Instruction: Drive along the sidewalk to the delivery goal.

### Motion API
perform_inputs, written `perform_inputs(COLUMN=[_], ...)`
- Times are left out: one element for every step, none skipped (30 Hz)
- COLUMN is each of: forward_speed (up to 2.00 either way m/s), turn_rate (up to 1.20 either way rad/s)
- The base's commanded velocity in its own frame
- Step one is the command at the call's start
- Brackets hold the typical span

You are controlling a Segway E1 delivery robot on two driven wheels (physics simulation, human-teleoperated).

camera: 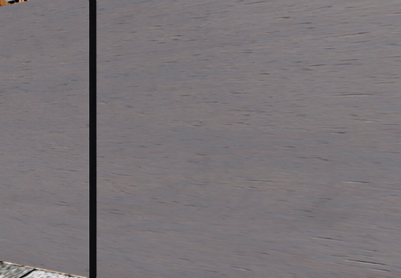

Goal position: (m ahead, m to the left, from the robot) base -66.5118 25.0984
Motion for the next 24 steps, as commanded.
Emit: perform_inputs(forward_speed=[0.00,0.00,0.00,0.00,0.00,0.00,0.00,0.00,0.00,0.00,0.00,0.00,0.00,0.00,0.00,0.00,0.00,0.00,0.00,0.00,0.00,0.00,0.00,0.00], turn_rate=[0.00,0.00,0.00,0.00,0.00,0.00,0.00,0.00,0.00,0.00,0.00,0.00,0.00,0.00,0.00,0.00,0.00,0.00,0.00,0.00,0.00,0.00,0.00,0.00])
